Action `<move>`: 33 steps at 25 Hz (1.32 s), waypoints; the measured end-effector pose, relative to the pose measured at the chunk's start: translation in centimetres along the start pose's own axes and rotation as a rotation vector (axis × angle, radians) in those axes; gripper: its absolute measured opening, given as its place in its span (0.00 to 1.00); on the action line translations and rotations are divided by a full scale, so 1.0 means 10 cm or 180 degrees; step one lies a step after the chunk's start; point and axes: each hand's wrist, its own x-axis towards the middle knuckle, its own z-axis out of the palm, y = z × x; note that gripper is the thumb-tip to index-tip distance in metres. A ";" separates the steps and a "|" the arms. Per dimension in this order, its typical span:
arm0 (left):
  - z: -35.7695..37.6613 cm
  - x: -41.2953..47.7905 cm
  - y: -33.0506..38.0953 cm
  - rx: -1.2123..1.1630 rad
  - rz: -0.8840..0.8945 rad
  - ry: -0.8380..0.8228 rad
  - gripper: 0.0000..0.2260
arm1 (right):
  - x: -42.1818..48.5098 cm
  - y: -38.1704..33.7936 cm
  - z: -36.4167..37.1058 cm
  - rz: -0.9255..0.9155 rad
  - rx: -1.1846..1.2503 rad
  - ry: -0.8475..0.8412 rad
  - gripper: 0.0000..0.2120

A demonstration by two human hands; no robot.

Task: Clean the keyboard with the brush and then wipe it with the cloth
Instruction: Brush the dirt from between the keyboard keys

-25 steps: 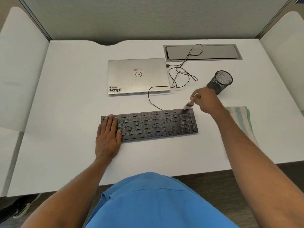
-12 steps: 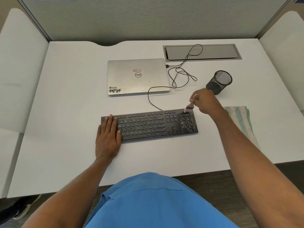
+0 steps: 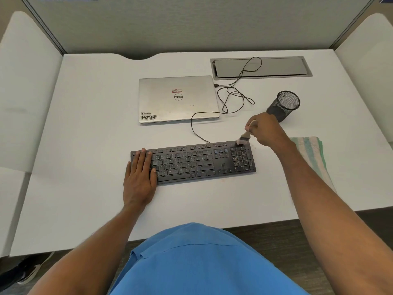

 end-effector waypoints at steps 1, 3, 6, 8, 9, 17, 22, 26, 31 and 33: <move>0.00 0.00 0.00 0.0004 0.0003 -0.0001 0.27 | 0.00 0.00 0.02 -0.0012 -0.0027 -0.0046 0.05; 0.00 0.01 0.00 0.0005 0.0006 -0.0011 0.27 | -0.01 0.05 0.02 0.0024 -0.0104 -0.0069 0.05; 0.00 0.00 0.01 -0.0001 -0.0002 -0.0013 0.27 | -0.02 0.14 -0.05 0.0144 -0.0262 -0.0050 0.04; 0.00 0.00 0.00 0.0005 0.0000 -0.0014 0.27 | -0.02 0.13 -0.08 0.0171 -0.0404 -0.0080 0.05; 0.00 0.00 0.00 0.0005 0.0001 -0.0015 0.27 | -0.02 0.10 -0.09 0.0160 -0.0383 -0.0080 0.05; 0.00 0.00 0.00 0.0011 -0.0003 -0.0038 0.27 | 0.00 -0.01 0.08 -0.0022 -0.0017 -0.0179 0.05; 0.00 0.00 0.00 0.0005 -0.0017 -0.0038 0.28 | 0.01 0.07 -0.04 0.0200 -0.0346 -0.0112 0.05; 0.00 0.00 0.01 -0.0025 -0.0009 -0.0038 0.28 | 0.00 -0.15 0.06 -0.0080 -0.0076 -0.0171 0.07; 0.00 0.00 0.01 -0.0042 0.0001 -0.0017 0.28 | -0.02 -0.31 0.23 -0.0246 0.0007 -0.0349 0.05; 0.00 0.00 0.01 -0.0035 0.0000 -0.0012 0.28 | -0.02 -0.23 0.19 -0.0144 -0.0013 -0.0316 0.05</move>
